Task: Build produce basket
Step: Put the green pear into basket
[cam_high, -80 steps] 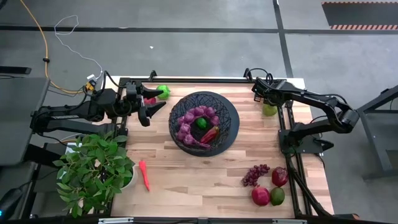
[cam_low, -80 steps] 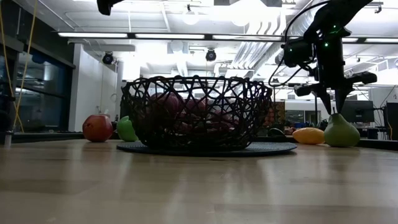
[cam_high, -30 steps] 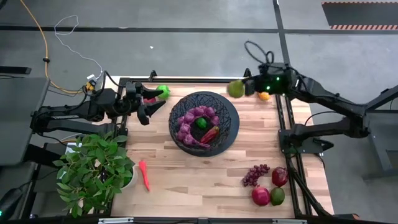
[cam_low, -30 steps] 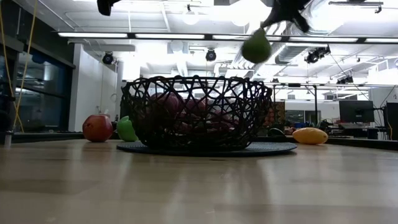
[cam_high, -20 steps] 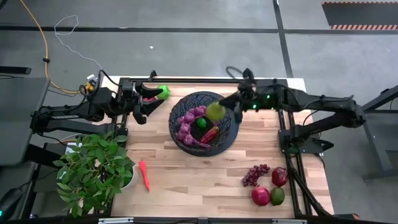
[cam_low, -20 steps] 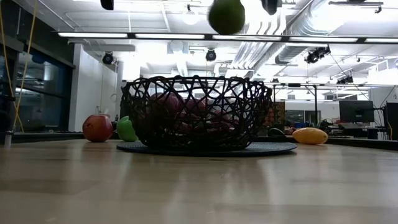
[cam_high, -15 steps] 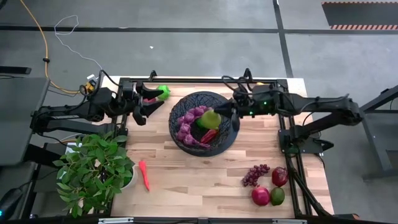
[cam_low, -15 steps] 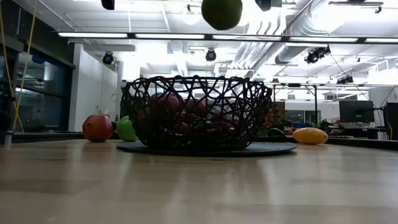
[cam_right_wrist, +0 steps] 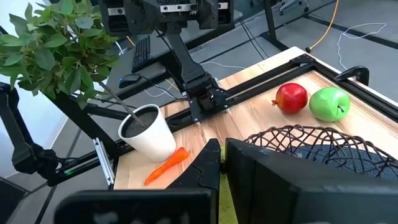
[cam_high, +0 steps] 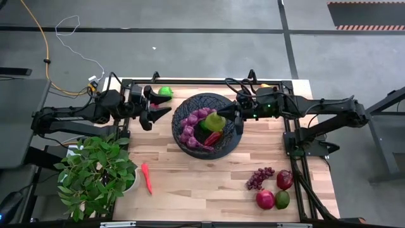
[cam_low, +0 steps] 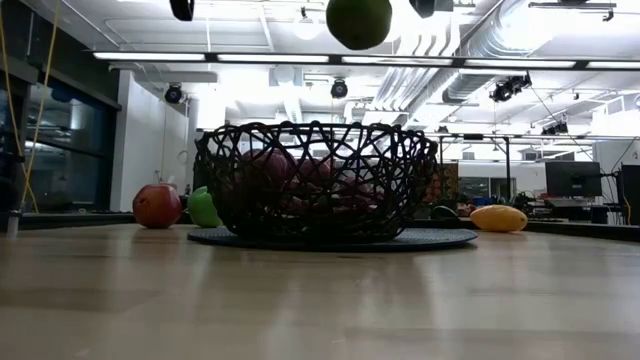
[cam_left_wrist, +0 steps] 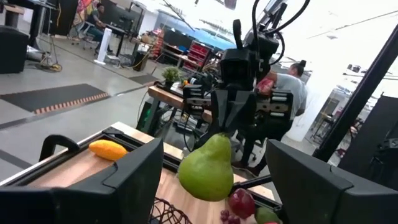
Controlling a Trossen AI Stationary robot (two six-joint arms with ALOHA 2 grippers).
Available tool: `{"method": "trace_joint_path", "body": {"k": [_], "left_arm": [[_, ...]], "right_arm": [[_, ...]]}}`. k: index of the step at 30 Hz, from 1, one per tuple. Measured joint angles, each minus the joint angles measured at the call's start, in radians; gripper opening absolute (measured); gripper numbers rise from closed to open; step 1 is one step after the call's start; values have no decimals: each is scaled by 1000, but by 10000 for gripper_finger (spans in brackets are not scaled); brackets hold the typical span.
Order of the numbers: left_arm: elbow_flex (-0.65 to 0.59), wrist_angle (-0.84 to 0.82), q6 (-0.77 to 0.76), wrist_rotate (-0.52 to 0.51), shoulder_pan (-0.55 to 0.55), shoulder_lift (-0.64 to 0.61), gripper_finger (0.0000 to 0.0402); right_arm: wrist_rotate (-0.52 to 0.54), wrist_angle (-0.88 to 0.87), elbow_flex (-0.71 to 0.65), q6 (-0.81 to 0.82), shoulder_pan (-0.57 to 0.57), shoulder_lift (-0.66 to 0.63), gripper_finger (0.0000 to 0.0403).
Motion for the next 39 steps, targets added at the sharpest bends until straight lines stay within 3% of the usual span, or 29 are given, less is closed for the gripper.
{"method": "trace_joint_path", "body": {"k": [10, 16, 24, 39], "left_arm": [[0, 13, -3, 1, 0, 2, 271], [0, 14, -3, 5, 0, 2, 271], [0, 14, -3, 8, 0, 2, 271], [0, 14, -3, 8, 0, 2, 271]], "right_arm": [[-4, -14, 1, -28, -25, 19, 0], [-68, -26, 1, -44, -63, 153, 0], [-71, -15, 1, -39, -60, 367, 0], [-44, 210, 2, 11, -33, 598, 0]]}}
